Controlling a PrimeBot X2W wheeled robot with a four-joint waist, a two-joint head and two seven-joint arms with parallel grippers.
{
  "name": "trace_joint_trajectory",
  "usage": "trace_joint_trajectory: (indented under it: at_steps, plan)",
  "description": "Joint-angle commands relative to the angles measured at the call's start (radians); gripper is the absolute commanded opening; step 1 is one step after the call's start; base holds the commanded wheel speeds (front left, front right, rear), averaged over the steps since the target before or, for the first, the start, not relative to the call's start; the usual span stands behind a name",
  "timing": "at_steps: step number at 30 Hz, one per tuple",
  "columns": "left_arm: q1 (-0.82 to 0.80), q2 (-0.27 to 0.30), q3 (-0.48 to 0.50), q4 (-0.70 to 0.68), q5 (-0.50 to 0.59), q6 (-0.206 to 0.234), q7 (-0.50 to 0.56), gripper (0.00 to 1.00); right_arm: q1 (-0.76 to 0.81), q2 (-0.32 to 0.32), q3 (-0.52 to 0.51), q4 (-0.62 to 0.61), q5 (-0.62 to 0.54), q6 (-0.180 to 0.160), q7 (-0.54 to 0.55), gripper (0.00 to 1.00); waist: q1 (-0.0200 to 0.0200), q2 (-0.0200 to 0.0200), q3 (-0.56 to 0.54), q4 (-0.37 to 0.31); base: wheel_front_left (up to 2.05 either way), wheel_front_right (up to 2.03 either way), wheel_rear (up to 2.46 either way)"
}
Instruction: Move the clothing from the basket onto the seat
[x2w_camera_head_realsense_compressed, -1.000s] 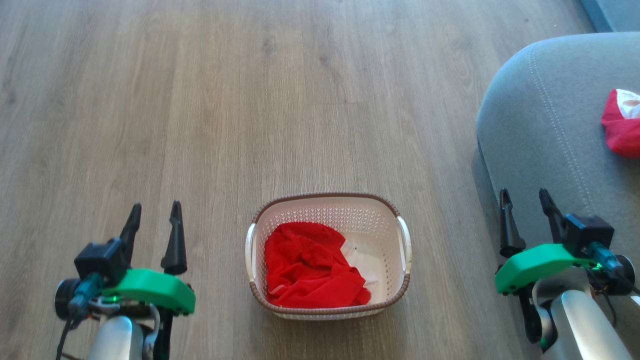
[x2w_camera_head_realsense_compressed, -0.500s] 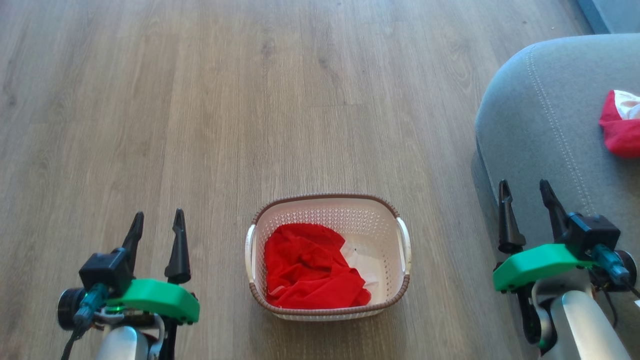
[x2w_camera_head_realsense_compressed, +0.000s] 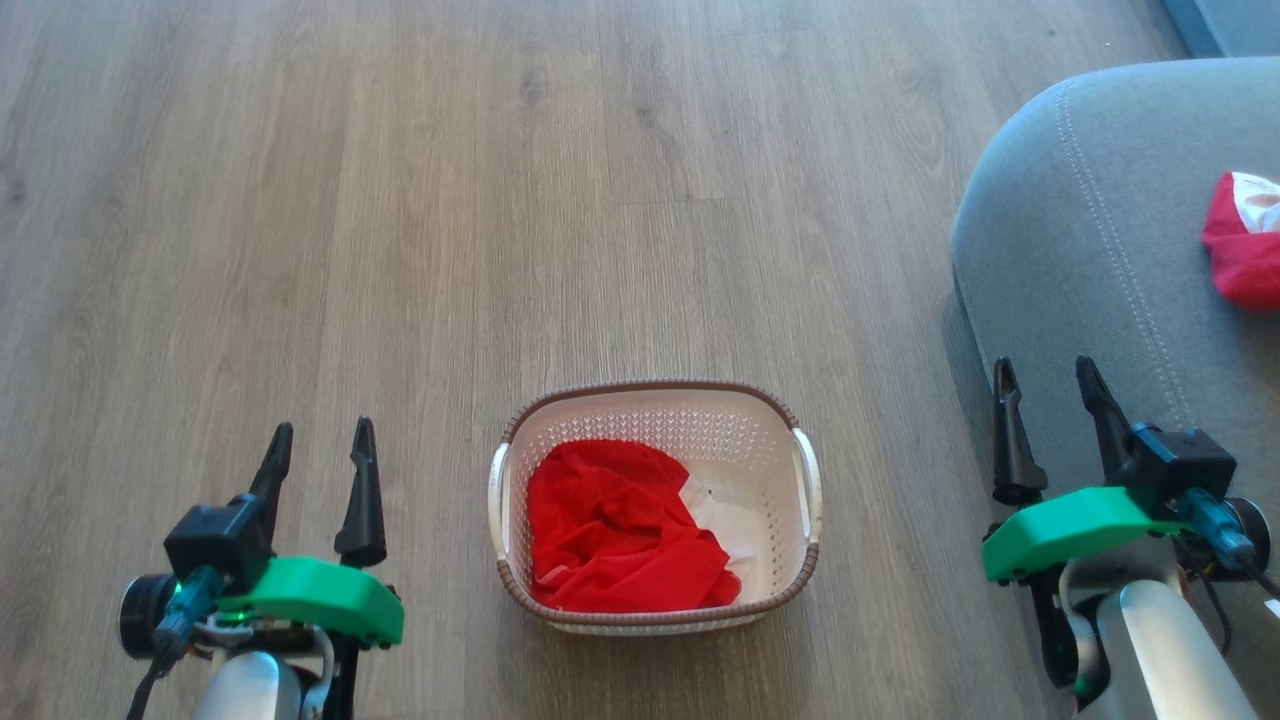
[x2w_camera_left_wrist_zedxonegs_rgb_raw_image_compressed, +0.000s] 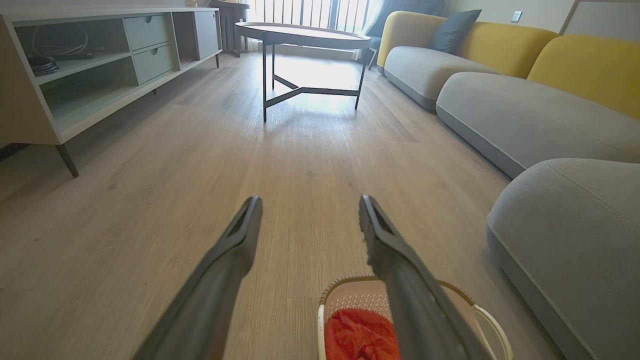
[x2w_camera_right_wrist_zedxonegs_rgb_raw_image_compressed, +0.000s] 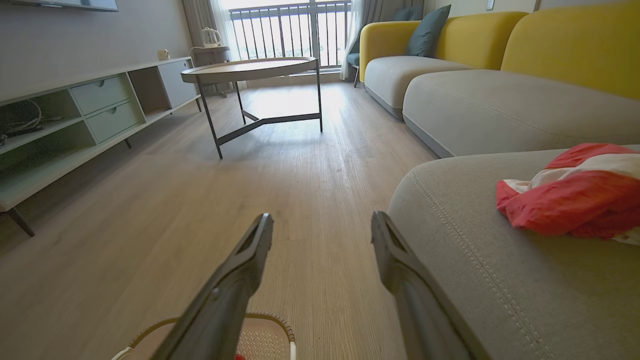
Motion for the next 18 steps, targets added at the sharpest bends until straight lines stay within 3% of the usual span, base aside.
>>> trace_joint_trajectory:
  at_steps: [1, 9, 18]
  plan:
    - [-0.034, 0.004, 0.027, -0.034, 0.008, -0.001, -0.005, 1.00, -0.014, 0.001, 0.021, -0.033, -0.008, 0.007, -0.005, 1.00, 0.0001, -0.0001, 0.001, 0.000, 0.00, 0.00, 0.00]
    - [-0.045, 0.004, 0.011, -0.019, 0.008, -0.006, -0.005, 1.00, -0.034, 0.003, 0.017, -0.041, -0.012, 0.007, -0.005, 1.00, 0.0001, -0.0001, 0.043, -0.008, 0.00, 0.00, 0.00]
    - [-0.111, 0.004, -0.064, 0.040, -0.001, -0.025, -0.005, 1.00, -0.097, 0.006, 0.019, -0.077, -0.014, 0.007, -0.005, 1.00, 0.0001, -0.0001, 0.183, -0.021, 0.00, 0.00, 0.00]
